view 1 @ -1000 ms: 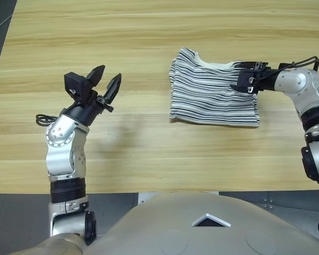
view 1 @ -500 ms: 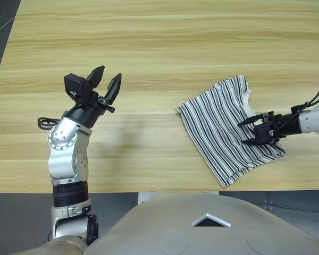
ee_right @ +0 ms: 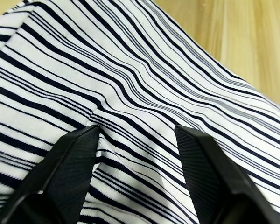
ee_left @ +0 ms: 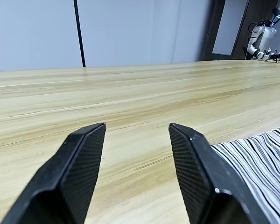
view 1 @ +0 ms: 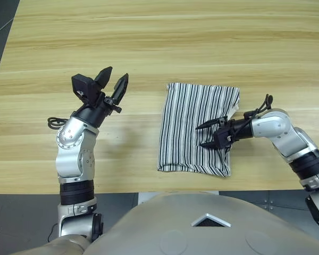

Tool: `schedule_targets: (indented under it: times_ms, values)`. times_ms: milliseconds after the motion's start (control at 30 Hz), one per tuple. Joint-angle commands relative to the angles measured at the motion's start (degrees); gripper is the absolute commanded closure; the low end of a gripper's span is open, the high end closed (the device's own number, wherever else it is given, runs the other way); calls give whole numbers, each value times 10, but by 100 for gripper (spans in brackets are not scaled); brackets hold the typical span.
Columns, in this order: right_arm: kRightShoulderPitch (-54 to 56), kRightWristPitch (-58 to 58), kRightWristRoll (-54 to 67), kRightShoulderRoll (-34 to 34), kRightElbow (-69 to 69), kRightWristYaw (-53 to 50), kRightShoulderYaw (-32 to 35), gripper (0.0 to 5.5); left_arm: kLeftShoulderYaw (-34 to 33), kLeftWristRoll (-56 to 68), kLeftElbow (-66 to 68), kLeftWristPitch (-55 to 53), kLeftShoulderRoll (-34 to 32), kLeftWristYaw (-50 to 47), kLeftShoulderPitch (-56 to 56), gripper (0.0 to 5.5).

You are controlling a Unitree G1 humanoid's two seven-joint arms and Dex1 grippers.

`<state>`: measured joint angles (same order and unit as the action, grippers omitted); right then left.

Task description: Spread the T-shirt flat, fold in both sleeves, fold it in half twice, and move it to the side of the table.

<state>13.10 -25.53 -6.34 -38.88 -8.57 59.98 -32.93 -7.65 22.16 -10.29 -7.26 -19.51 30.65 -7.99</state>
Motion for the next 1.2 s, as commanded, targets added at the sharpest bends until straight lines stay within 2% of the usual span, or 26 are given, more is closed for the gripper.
schedule_targets:
  times_ms: [33, 167, 333, 633, 800, 900, 1033, 1200]
  values:
    - [9, -10, -134, 4, -121, -65, -33, 254, -4, -10, 11, 2, -4, -4, 9, 299]
    - [36, -34, -155, 17, -159, -104, -40, 254, -2, -12, 17, 8, -3, -4, 8, 299]
    - [41, -44, -128, 5, -155, -89, -34, 254, 0, -18, 28, 15, -7, 2, 7, 299]
    - [-30, 43, 36, -56, 107, -43, 77, 254, 11, -36, 16, 24, -26, 29, -15, 299]
    - [-84, 74, 93, -65, 182, -73, 165, 254, 57, -154, 23, 91, -85, 45, -45, 299]
    - [-154, 54, 97, -83, 168, -84, 202, 254, 87, -239, 20, 148, -133, 53, -76, 299]
    - [-229, -3, 86, -122, 133, -71, 231, 254, 125, -404, 12, 274, -214, 27, -124, 299]
    - [-232, -142, 42, -113, 77, -99, 237, 254, 155, -509, 0, 392, -272, 12, -112, 299]
